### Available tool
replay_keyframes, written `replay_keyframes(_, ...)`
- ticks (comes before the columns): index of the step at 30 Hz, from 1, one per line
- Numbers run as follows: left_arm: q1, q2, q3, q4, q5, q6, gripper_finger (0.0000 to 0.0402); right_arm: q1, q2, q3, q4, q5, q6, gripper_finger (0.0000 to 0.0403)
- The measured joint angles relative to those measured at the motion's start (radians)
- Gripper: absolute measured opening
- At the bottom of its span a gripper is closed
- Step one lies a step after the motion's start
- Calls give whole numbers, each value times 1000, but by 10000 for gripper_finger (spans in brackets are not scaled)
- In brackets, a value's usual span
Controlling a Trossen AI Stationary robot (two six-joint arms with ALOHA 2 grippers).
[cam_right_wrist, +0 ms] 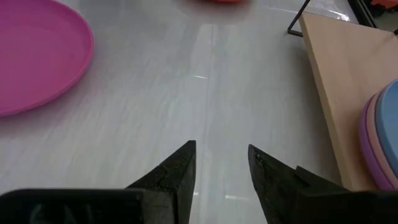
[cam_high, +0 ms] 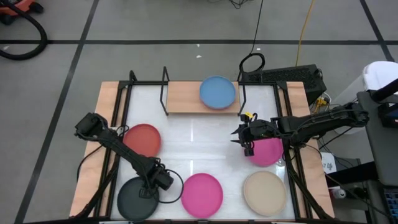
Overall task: Place and stack plates onto a shelf
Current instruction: Stack the black plate on top of the blue plate on the shelf
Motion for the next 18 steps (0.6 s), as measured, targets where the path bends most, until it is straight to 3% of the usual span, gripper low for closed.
replay_keyframes(6, 52, -2, 2, 3, 94, 8, 15, 0, 0, 0, 0, 0, 0, 128)
replay_keyframes(12, 111, -75, 2, -14, 67, 21, 10, 0, 0, 0, -3, 0, 1, 128)
replay_keyframes(16, 153, -227, 2, -80, -5, -15, 10, 0, 0, 0, -13, 0, -4, 128)
replay_keyframes(18, 173, -321, 2, -98, -90, -52, 10, 0, -7, -1, -19, 1, -11, 128)
